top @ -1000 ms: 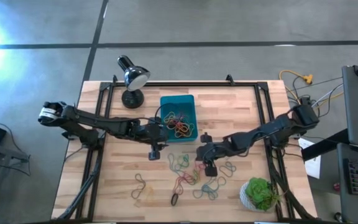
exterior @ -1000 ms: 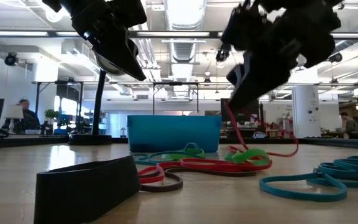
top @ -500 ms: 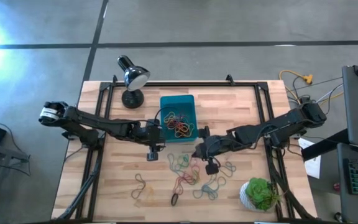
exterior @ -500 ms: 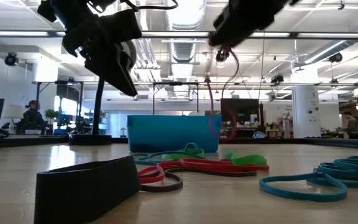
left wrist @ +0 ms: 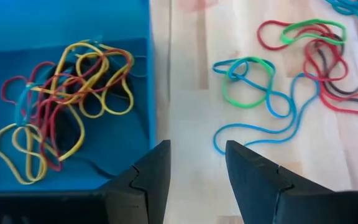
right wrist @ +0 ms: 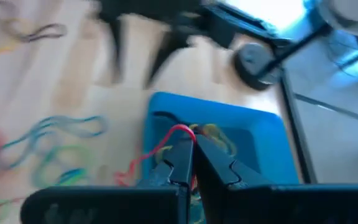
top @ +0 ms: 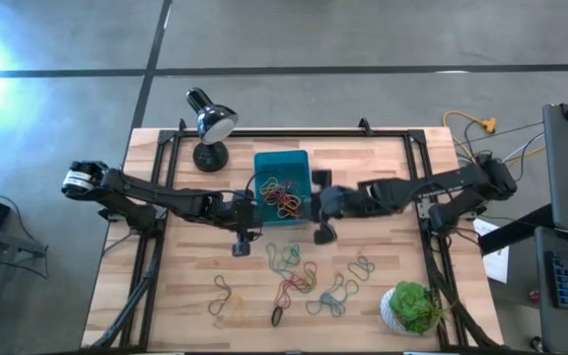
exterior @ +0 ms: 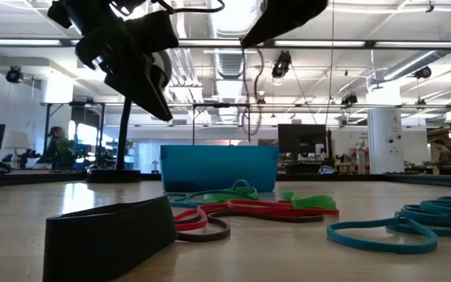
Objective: Pick and place rubber bands into bin
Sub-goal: Put the red rubber band into the blue bin
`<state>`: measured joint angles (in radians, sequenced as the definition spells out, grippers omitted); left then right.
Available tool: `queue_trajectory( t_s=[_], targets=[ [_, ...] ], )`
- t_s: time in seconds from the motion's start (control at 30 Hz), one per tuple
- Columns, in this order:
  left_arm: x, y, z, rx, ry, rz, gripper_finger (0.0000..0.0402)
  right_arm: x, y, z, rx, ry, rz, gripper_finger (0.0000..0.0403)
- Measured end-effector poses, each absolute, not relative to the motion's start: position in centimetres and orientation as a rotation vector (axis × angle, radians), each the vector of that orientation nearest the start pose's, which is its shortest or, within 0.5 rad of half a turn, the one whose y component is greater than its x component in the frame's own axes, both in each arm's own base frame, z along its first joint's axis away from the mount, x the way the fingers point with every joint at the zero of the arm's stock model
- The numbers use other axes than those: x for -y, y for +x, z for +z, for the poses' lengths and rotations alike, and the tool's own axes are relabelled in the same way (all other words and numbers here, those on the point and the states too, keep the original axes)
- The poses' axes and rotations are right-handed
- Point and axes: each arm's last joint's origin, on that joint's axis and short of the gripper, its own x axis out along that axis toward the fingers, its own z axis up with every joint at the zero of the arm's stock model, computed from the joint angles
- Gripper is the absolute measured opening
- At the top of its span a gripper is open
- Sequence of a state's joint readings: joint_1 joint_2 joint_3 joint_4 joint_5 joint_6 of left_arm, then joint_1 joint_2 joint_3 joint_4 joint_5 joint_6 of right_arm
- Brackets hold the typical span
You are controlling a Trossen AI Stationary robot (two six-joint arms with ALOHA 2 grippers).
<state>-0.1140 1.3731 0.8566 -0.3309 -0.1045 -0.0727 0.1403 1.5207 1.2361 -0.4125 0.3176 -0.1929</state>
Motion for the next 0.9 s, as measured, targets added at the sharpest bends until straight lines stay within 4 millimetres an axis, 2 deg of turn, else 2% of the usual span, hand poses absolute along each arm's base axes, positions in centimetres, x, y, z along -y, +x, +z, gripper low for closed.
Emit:
queue_trajectory(
  t_s=[0.27, 0.43, 0.77, 0.9],
  targets=[
    [3.2, 27.3, 22.1, -0.844, 0.021, -0.007, 0.0138, 1.8, 34.2, 27.6, -0.724, -0.298, -0.253, 0.0008],
    [3.2, 27.3, 22.1, -0.845, 0.021, -0.009, 0.0138, 4.3, 35.4, 25.9, -0.738, -0.235, -0.214, 0.0008],
    [3.2, 27.3, 22.1, -0.843, 0.021, -0.01, 0.0138, 6.4, 37.3, 22.0, -0.787, -0.164, -0.182, 0.0008],
    [3.2, 27.3, 22.1, -0.843, 0.021, -0.01, 0.0138, 6.8, 37.5, 20.8, -0.812, -0.116, -0.107, 0.0011]
  ],
)
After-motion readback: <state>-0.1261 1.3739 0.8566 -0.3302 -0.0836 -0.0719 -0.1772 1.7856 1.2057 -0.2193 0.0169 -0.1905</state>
